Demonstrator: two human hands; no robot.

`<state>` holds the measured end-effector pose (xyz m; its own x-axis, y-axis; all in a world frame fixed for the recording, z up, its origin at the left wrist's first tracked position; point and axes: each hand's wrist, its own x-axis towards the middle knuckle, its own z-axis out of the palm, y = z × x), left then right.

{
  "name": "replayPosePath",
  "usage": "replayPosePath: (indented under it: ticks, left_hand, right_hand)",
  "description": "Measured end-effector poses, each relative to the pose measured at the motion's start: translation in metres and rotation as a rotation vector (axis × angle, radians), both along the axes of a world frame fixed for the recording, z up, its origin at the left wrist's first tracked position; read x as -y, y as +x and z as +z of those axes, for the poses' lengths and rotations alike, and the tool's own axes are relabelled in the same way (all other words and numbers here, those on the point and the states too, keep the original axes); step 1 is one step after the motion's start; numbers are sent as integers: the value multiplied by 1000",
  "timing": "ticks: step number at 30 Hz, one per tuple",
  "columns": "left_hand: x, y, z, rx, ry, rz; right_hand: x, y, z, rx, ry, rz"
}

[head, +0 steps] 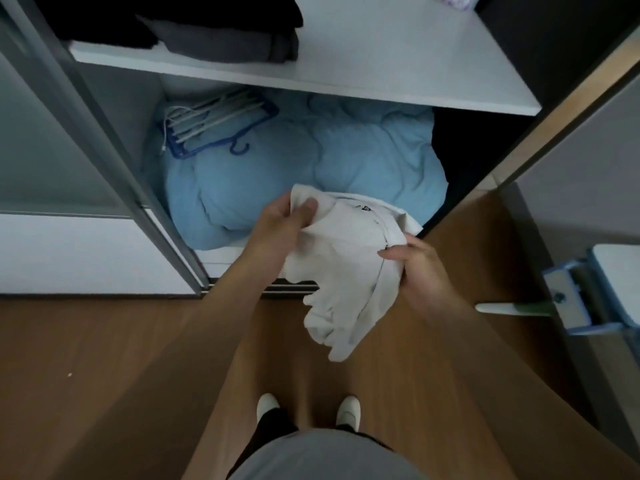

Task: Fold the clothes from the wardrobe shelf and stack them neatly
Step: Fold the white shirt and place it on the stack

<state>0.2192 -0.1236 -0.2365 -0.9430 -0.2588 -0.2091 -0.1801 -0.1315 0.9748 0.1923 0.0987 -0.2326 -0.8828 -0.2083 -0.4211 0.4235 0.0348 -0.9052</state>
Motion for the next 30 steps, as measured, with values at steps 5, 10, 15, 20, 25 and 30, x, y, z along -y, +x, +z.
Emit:
replayPosePath:
  ticks: [5, 10, 15, 20, 25, 30]
  left_hand:
    - [-37, -3, 3, -19, -386, -268]
    - [-61, 0, 1, -54, -744, -656]
    - [-79, 12, -2, -107, -820, -780]
    - [-88, 13, 5, -120, -675, -439]
    - [-81, 15, 18, -109, -585, -308]
    - [-92, 18, 30, -128, -586, -383]
  right_hand:
    - [-41, 20, -33, -240, 706, 532]
    - [-55, 28, -32, -415, 663, 266]
    - [-58, 19, -35, -696, 661, 478]
    - [-68, 25, -62, -313, 749, 508]
    - [-79, 24, -68, -278, 503, 327]
    - [-59, 12, -48, -280, 464, 470]
